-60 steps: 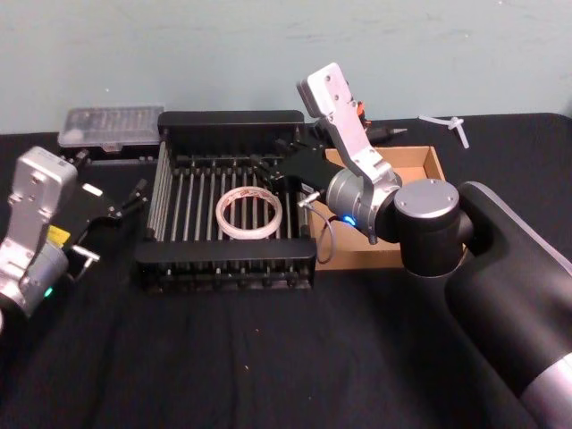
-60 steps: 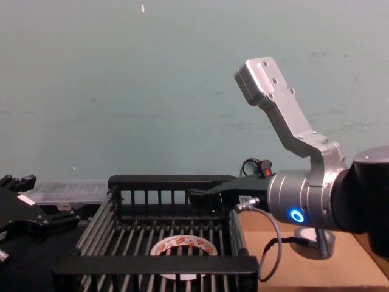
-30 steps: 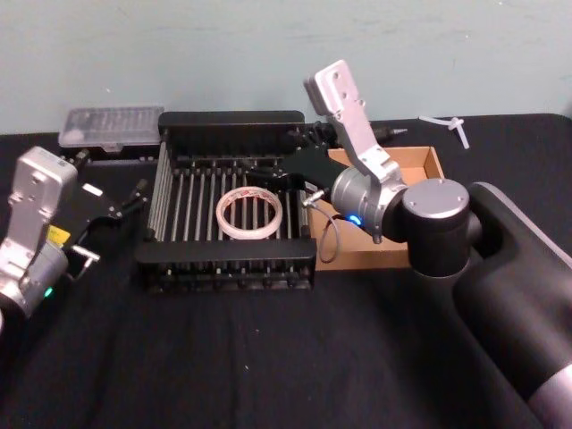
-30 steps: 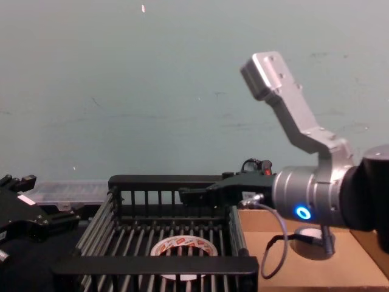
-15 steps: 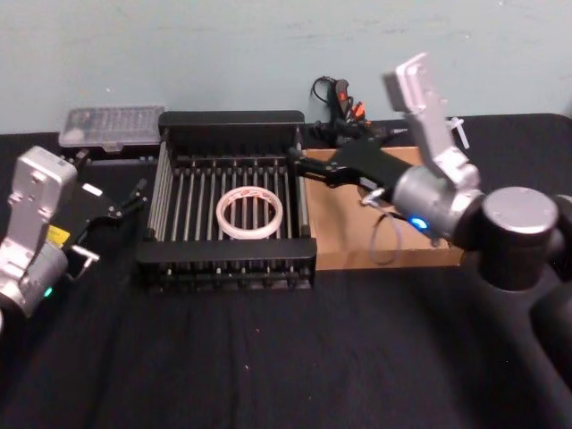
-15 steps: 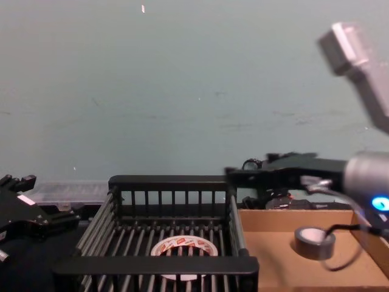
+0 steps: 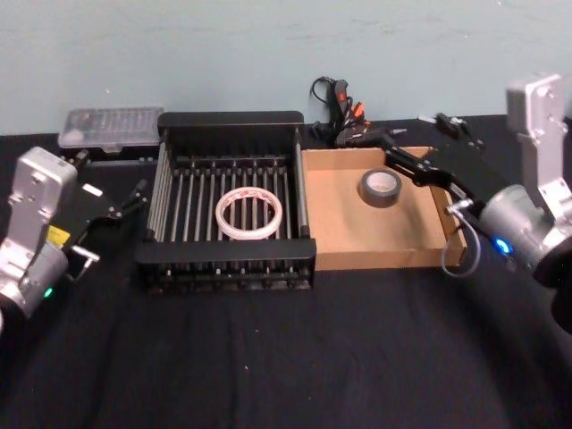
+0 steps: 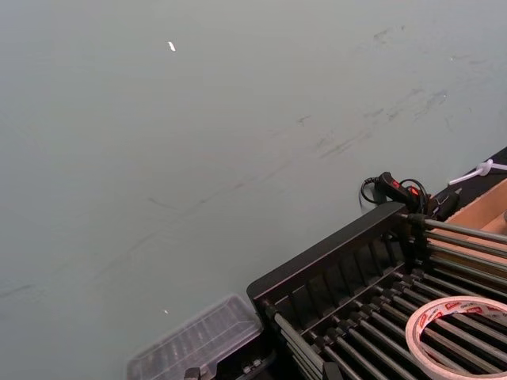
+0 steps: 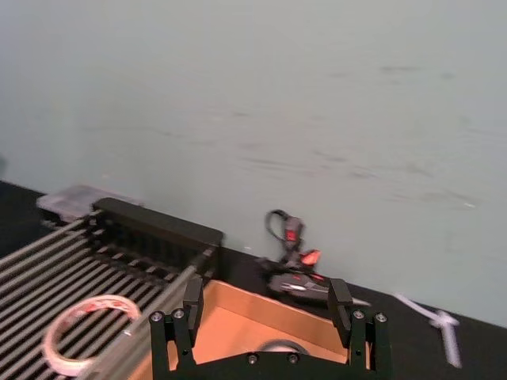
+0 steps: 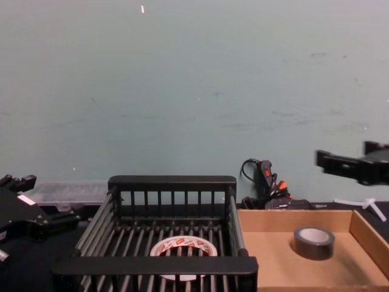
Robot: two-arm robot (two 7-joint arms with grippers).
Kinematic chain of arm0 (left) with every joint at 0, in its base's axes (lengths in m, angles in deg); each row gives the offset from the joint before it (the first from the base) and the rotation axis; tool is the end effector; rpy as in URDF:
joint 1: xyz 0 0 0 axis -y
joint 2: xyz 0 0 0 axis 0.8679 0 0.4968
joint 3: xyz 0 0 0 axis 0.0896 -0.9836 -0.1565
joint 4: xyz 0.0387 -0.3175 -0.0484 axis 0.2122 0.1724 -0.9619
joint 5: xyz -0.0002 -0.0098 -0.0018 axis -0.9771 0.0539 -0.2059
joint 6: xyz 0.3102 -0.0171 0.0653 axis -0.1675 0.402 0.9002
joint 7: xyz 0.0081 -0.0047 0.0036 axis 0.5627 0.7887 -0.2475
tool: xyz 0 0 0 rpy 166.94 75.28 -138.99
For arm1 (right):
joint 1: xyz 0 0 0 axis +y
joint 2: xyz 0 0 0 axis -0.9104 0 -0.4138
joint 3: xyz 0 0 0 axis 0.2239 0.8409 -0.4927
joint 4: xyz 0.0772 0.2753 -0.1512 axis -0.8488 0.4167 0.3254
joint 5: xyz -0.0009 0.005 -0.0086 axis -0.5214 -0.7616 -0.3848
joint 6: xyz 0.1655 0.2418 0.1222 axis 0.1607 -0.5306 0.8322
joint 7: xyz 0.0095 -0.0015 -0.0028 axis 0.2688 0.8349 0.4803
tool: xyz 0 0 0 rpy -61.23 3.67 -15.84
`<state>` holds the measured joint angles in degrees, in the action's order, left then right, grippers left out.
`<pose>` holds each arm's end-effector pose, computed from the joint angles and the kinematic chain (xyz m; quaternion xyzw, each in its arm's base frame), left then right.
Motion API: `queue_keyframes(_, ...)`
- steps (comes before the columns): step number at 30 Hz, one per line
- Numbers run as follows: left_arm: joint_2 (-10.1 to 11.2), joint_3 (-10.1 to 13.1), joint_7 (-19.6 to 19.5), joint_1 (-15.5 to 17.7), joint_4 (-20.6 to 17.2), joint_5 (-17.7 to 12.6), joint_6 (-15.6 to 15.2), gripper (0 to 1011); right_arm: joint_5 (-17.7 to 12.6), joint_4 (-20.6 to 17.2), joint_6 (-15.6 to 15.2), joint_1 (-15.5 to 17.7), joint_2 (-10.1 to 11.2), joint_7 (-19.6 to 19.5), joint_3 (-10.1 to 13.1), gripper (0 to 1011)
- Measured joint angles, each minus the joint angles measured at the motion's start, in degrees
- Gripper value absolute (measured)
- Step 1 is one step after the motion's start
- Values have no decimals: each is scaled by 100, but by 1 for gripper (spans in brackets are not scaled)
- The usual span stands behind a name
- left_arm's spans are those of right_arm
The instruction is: Pick up the white tape and place it into the black box , Pick up the silver tape and place it into the brown box.
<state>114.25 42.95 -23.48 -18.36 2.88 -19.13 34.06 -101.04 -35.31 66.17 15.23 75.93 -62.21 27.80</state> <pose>0.3717 0.0993 -0.3308 0.1414 -0.1324 0.5799 0.7913 0.3797 -0.0399 -0.2781 -0.0367 -0.0135 -0.5399 0.8408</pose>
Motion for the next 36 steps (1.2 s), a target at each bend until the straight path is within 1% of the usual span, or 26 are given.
queue_keyframes(4,0,0,0,0,0,0,0,1001,113,-39,273,315,1,-200,206,1002)
queue_keyframes(8,0,0,0,0,0,0,0,1001,236,-23,458,526,-38,-335,326,1002)
queue_keyframes(12,0,0,0,0,0,0,0,1001,374,42,575,670,-90,-425,372,1002)
queue_keyframes(17,1,0,0,0,0,0,0,1001,500,170,578,743,-166,-469,386,1002)
queue_keyframes(21,0,0,0,0,0,0,0,1001,591,259,506,749,-221,-475,383,1002)
queue_keyframes(36,0,0,0,0,0,0,0,1001,584,249,507,751,-210,-476,384,1002)
